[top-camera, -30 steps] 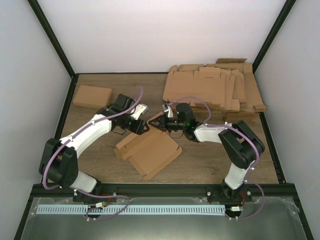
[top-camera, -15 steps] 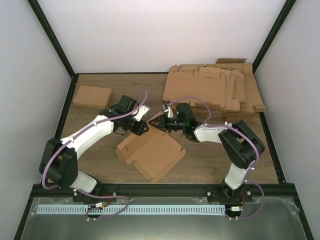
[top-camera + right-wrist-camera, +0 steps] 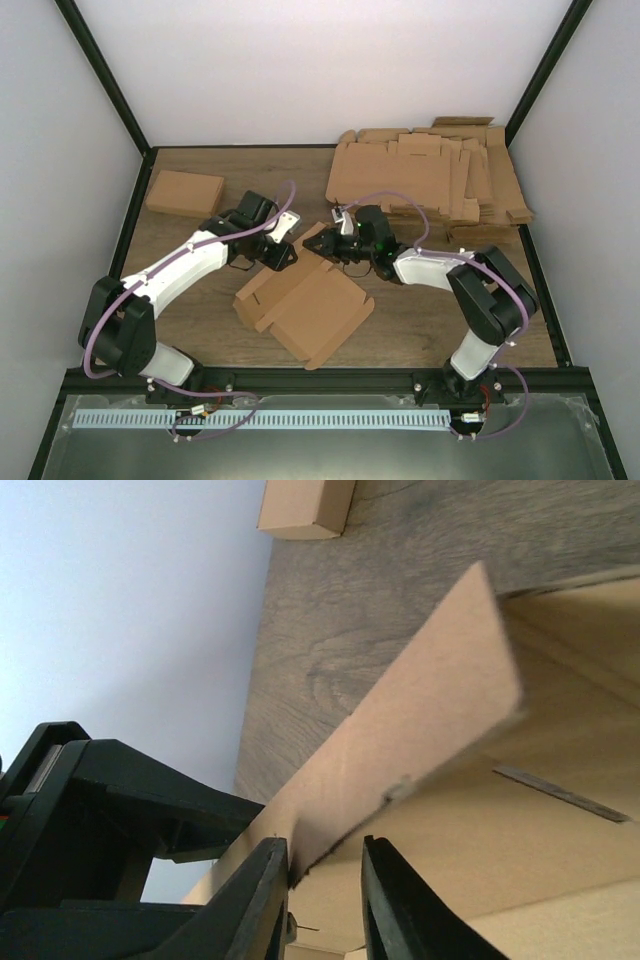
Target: Fold the paper box
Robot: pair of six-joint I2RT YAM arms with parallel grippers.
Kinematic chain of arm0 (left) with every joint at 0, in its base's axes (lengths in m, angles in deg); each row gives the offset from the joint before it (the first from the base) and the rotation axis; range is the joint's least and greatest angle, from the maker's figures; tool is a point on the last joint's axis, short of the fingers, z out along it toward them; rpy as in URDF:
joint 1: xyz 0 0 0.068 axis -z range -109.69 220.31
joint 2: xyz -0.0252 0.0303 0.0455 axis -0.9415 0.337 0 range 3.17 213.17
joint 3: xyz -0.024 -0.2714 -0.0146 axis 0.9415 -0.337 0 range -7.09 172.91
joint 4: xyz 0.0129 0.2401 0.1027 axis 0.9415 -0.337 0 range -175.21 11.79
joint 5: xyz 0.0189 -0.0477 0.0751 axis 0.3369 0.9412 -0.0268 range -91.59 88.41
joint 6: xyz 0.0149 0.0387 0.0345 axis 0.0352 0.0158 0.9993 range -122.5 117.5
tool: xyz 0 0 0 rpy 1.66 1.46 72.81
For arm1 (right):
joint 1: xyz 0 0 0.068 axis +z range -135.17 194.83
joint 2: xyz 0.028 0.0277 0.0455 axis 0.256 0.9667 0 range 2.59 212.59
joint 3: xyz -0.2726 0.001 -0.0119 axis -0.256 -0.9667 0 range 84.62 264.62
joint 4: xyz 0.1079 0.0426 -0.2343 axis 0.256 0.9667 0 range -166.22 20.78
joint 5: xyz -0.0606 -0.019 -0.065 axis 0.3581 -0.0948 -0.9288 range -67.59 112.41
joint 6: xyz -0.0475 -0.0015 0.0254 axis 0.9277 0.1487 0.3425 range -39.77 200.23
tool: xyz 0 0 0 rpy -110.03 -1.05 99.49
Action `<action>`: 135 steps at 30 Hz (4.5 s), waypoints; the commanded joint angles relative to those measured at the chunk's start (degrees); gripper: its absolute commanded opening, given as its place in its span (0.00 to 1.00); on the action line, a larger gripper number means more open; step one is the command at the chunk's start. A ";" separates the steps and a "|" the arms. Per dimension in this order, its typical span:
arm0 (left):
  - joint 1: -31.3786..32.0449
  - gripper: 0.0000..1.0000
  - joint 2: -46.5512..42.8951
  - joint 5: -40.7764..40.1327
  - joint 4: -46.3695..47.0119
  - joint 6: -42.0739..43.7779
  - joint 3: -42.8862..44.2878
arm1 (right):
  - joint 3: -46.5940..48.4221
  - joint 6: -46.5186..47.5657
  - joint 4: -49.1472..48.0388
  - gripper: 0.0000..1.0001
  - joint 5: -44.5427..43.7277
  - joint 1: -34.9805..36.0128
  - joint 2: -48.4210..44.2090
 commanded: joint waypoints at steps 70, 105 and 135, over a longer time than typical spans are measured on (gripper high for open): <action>1.31 0.32 0.25 -1.19 0.44 0.23 -1.10 | -5.45 27.66 21.39 0.45 -21.26 -7.14 -26.85; 2.11 0.32 0.00 -1.58 0.26 0.30 -1.20 | -1.76 32.19 23.97 0.45 -18.92 -8.02 -24.74; 2.59 0.32 0.08 -1.63 0.24 0.32 -1.27 | 8.68 36.40 28.59 0.38 -15.42 -8.01 -14.45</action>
